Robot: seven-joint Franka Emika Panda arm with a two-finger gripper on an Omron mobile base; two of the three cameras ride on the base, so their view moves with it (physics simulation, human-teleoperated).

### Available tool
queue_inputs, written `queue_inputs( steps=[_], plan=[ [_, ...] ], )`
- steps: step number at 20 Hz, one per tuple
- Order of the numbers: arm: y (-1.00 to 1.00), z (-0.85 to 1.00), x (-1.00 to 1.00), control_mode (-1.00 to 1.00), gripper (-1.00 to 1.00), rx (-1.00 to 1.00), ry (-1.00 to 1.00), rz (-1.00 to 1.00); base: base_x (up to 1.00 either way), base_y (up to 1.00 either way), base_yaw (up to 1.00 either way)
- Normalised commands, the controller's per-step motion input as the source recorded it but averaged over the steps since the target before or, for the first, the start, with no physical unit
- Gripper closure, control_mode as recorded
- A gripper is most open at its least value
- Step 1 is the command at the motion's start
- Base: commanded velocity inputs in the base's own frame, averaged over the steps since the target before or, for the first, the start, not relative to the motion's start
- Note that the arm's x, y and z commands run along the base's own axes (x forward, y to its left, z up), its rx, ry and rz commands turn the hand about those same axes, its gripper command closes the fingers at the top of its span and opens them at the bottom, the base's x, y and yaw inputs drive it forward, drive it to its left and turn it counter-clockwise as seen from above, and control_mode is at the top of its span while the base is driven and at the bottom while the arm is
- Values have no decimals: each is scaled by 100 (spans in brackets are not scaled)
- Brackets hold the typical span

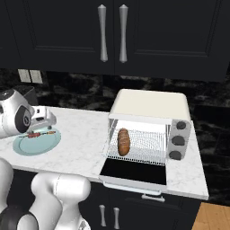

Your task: Pick up the kebab skewer and baguette bread, and place them inside the toaster oven. Close the toaster oven door and start by setting the timer.

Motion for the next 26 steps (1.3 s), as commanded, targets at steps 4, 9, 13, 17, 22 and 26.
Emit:
queue_inputs(
  steps=[4,9,13,17,22,26],
  plan=[
    [40,-26,54,-100,-100,-22,12,23,0,0,0],
    [21,-9,66,-100,-100,-10,16,23,0,0,0],
    [13,-17,40,-100,-100,-6,21,23,0,0,0],
    [46,-38,15,-100,-100,-8,13,8,0,0,0],
    [35,-39,23,-100,-100,-8,6,2,0,0,0],
    [15,-25,33,-100,-100,-6,0,5,0,0,0]
  ],
)
